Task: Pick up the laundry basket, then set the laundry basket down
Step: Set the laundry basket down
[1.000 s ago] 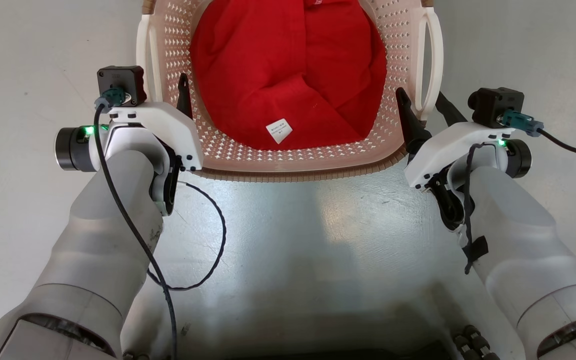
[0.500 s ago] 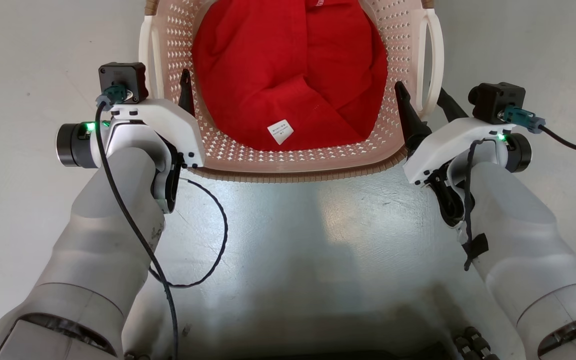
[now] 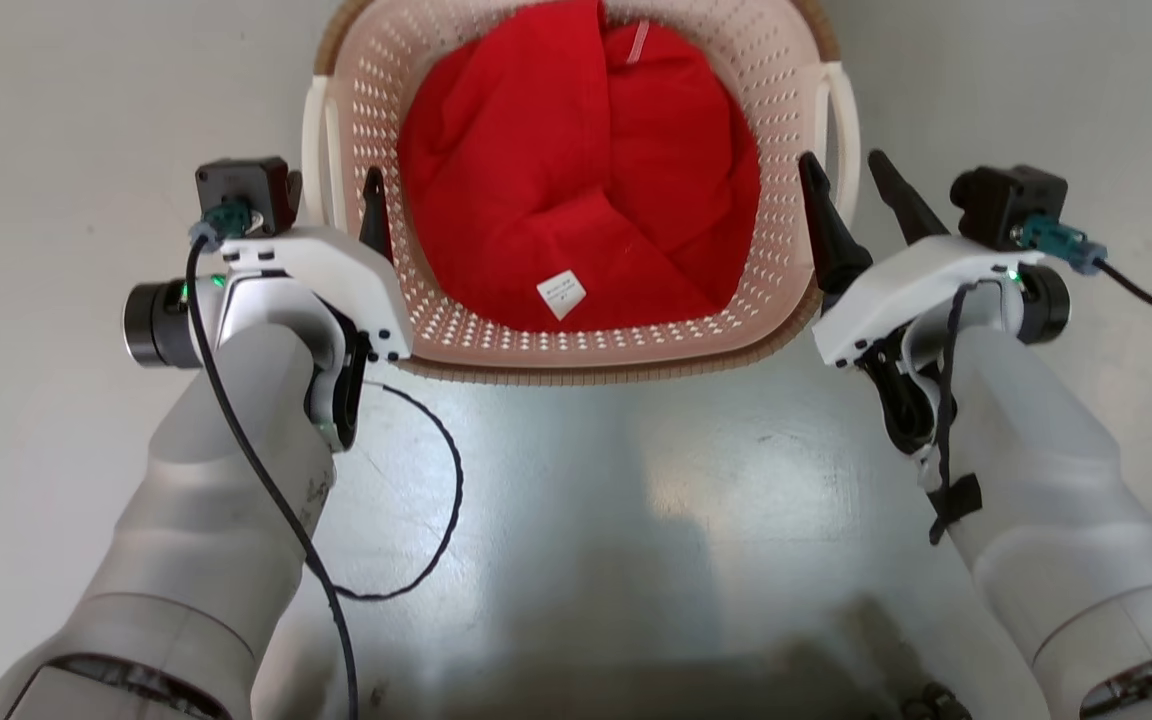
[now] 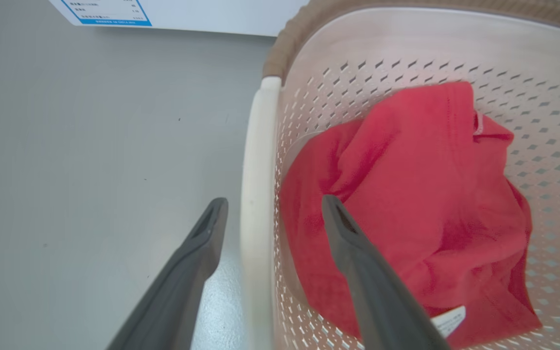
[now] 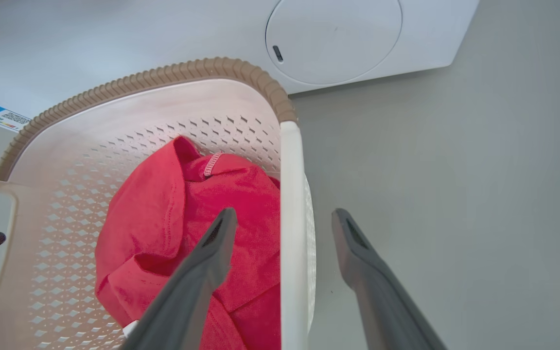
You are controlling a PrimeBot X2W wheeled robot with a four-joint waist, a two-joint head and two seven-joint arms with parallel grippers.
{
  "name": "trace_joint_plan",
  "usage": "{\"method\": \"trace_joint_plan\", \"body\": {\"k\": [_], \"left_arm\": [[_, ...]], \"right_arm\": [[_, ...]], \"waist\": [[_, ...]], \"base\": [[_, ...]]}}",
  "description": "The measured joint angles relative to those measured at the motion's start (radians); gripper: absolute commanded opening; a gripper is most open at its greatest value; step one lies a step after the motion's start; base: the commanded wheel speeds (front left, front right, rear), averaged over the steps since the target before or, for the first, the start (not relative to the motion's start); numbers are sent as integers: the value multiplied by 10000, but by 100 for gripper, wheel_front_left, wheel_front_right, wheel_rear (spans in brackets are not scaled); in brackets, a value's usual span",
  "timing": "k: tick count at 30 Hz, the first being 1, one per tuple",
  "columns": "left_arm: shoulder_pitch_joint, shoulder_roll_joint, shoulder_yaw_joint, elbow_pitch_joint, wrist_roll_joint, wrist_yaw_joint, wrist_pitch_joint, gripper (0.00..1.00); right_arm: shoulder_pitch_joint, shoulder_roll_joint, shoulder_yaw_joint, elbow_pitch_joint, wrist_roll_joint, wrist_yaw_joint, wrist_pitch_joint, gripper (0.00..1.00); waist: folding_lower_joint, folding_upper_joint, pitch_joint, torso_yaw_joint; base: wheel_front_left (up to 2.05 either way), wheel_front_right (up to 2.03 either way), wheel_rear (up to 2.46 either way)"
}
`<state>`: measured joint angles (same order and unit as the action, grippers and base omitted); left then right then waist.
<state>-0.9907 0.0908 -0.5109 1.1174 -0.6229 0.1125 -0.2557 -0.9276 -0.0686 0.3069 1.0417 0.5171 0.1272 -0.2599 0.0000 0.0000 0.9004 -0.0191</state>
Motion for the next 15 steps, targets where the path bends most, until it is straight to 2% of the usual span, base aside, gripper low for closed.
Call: {"method": "trace_joint_plan", "body": {"k": [8,15], "left_arm": [[710,10,433,-328,125,-167,0,100],[1871,15,1141,-1197,305,-268,0,100]], "right_arm": [[782,4,-909,-587,-788,0,0,100],[1918,21,-1977,-2075,-1985,2,0,100]], "waist": [[0,0,-1035,-76],[0,0,-2346,-175]], "base": [[0,0,0],[0,0,0]]}}
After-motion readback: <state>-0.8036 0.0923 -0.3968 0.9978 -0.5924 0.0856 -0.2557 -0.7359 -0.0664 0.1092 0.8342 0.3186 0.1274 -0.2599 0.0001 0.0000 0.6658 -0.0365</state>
